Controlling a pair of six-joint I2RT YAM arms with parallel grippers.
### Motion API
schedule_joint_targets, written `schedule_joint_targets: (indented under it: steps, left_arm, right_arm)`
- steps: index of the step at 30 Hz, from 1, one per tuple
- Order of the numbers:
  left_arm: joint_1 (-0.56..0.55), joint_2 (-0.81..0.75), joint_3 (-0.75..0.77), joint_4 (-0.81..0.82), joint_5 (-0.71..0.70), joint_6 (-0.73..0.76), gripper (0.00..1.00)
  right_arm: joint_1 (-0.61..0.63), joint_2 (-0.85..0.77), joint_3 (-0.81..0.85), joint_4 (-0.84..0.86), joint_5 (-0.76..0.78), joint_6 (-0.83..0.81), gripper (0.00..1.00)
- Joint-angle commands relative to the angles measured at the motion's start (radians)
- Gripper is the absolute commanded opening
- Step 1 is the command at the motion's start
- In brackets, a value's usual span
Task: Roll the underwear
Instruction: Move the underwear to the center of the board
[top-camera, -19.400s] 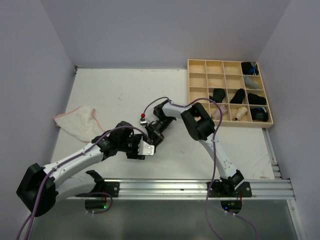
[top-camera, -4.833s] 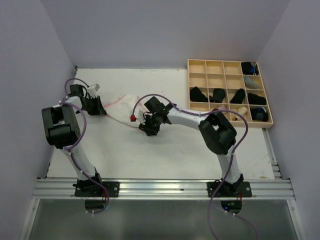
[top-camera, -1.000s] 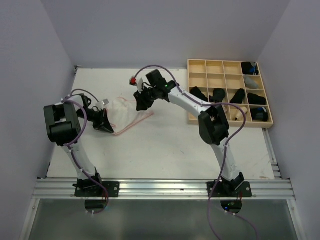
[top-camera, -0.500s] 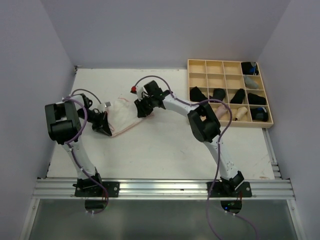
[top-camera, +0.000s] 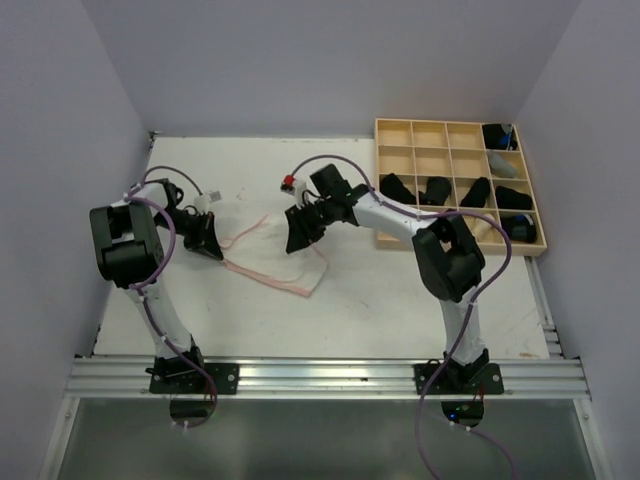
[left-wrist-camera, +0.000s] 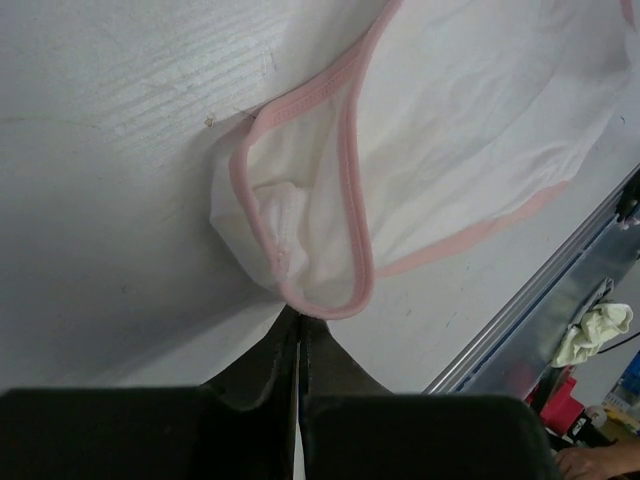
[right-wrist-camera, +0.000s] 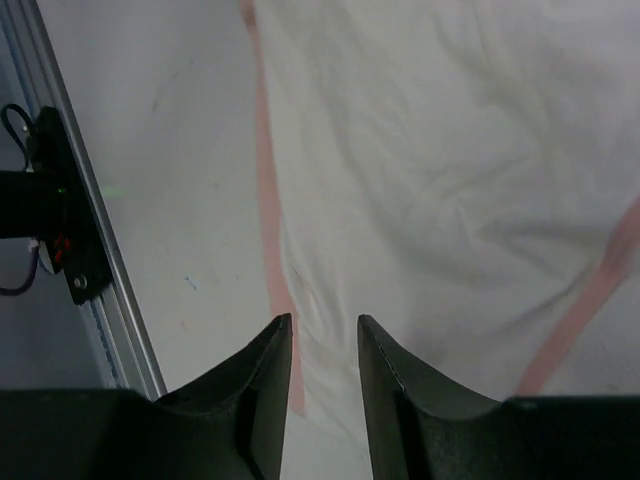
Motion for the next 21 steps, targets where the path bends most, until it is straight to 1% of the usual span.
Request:
schedule_joint_targets:
  steps: [1, 4, 5, 7, 9, 10, 12, 13, 14, 15, 16, 18, 20, 21]
  left_arm:
    - [-0.011, 0.012, -0.012, 0.035, 0.049, 0.013, 0.02]
    - [-0.011, 0.02, -0.032, 0.054, 0.063, -0.012, 0.06]
    - [-0.011, 0.017, -0.038, 0.058, 0.066, -0.017, 0.07]
    - [-0.009, 0.011, -0.056, 0.084, 0.069, -0.04, 0.11]
    - [-0.011, 0.003, -0.064, 0.1, 0.075, -0.058, 0.13]
    - [-0.011, -0.001, -0.075, 0.106, 0.074, -0.063, 0.13]
    - [-0.009, -0.004, -0.087, 0.118, 0.075, -0.069, 0.14]
    - [-0.011, -0.006, -0.09, 0.12, 0.077, -0.07, 0.15]
    - [-0.011, -0.003, -0.096, 0.123, 0.077, -0.07, 0.16]
    - [-0.011, -0.001, -0.098, 0.121, 0.079, -0.066, 0.16]
    - [-0.011, 0.003, -0.098, 0.121, 0.079, -0.064, 0.17]
    - [-0.011, 0.003, -0.095, 0.121, 0.071, -0.063, 0.18]
    - [-0.011, 0.003, -0.089, 0.121, 0.063, -0.06, 0.18]
    - [-0.011, 0.005, -0.085, 0.121, 0.059, -0.055, 0.18]
  right_arm:
    - [-0.001, 0.016, 0.219, 0.079, -0.01, 0.028, 0.37]
    - [-0.001, 0.11, 0.359, 0.06, 0.016, 0.019, 0.37]
    - [-0.001, 0.168, 0.386, 0.061, 0.017, 0.034, 0.37]
    - [0.001, 0.208, 0.424, 0.085, 0.017, 0.049, 0.39]
    - [0.012, 0.237, 0.423, 0.128, 0.033, 0.04, 0.42]
    - [0.013, 0.245, 0.43, 0.133, 0.03, 0.025, 0.46]
    - [0.027, 0.268, 0.449, 0.116, 0.042, -0.039, 0.48]
    - [0.029, 0.274, 0.456, 0.116, 0.043, -0.064, 0.52]
    - [0.033, 0.279, 0.463, 0.118, 0.045, -0.125, 0.54]
    - [0.041, 0.291, 0.469, 0.115, 0.065, -0.154, 0.56]
    - [0.045, 0.297, 0.478, 0.112, 0.086, -0.184, 0.6]
    - [0.052, 0.319, 0.487, 0.116, 0.159, -0.221, 0.63]
    - [0.053, 0.325, 0.492, 0.13, 0.212, -0.221, 0.64]
    - [0.053, 0.319, 0.484, 0.141, 0.262, -0.219, 0.64]
